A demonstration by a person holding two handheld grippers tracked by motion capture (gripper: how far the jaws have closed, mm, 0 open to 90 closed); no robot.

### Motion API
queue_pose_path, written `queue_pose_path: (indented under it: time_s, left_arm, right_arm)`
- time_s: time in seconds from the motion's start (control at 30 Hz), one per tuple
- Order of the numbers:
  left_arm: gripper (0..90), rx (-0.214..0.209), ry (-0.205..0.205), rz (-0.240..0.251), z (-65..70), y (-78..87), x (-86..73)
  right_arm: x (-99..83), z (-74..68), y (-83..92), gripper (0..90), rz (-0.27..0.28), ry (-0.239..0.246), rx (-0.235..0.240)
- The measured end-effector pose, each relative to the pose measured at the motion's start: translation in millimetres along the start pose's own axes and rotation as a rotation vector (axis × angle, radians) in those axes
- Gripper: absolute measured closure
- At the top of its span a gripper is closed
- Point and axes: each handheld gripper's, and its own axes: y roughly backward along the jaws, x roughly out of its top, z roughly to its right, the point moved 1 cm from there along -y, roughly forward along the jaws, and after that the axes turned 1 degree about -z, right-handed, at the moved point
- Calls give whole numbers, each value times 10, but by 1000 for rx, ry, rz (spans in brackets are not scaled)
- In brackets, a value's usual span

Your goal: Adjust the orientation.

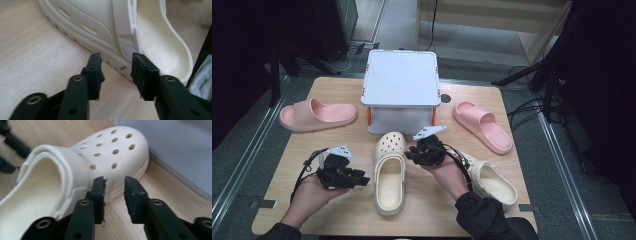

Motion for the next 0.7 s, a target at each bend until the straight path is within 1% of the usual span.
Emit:
queue_pose_path:
  time_s: [0.03,0.07,0.1,0.13,0.17,0.2,0.23,0.3,0.37,0.4,0.43,0.47,0.5,0.6,0.67,0.7]
  left_arm:
    - [550,0,0,0,0,0,0]
    - [529,-10,-17,44,-5,45,33]
    - [512,-14,-21,52,-11,57,50]
    - [496,-13,-21,49,-14,63,63]
    - [486,-13,-21,49,-14,63,63]
    - [486,-7,-25,46,-20,62,73]
    - [459,-10,-28,32,-40,56,90]
    - [445,-4,-30,28,-75,56,107]
    - [407,-17,-23,18,-119,45,125]
    - [393,-11,-24,12,-138,39,132]
    - [393,1,-27,9,-154,38,141]
    - [391,3,-28,11,-166,40,153]
    - [391,9,-29,20,-176,48,169]
    - [377,-2,-27,36,-211,57,220]
    - [374,-2,-24,26,-232,44,243]
    - [374,-10,-20,18,-244,36,253]
  right_arm:
    - [0,0,0,673,0,0,0]
    - [-33,-26,72,635,5,8,11]
    - [-52,-39,111,620,7,11,16]
    - [-70,-49,148,611,8,18,20]
    - [-70,-49,148,611,8,18,20]
    - [-90,-61,187,607,6,15,22]
    - [-127,-73,264,600,8,12,24]
    - [-166,-72,342,598,11,7,25]
    - [-209,-65,423,596,14,-4,26]
    - [-232,-57,465,591,16,-7,22]
    - [-255,-50,507,586,16,-16,21]
    - [-280,-45,549,584,14,-23,20]
    - [-307,-38,588,580,14,-23,20]
    - [-393,-33,698,580,8,-26,-4]
    - [-451,-31,760,580,5,-38,-6]
    - [-477,-30,785,580,6,-37,-9]
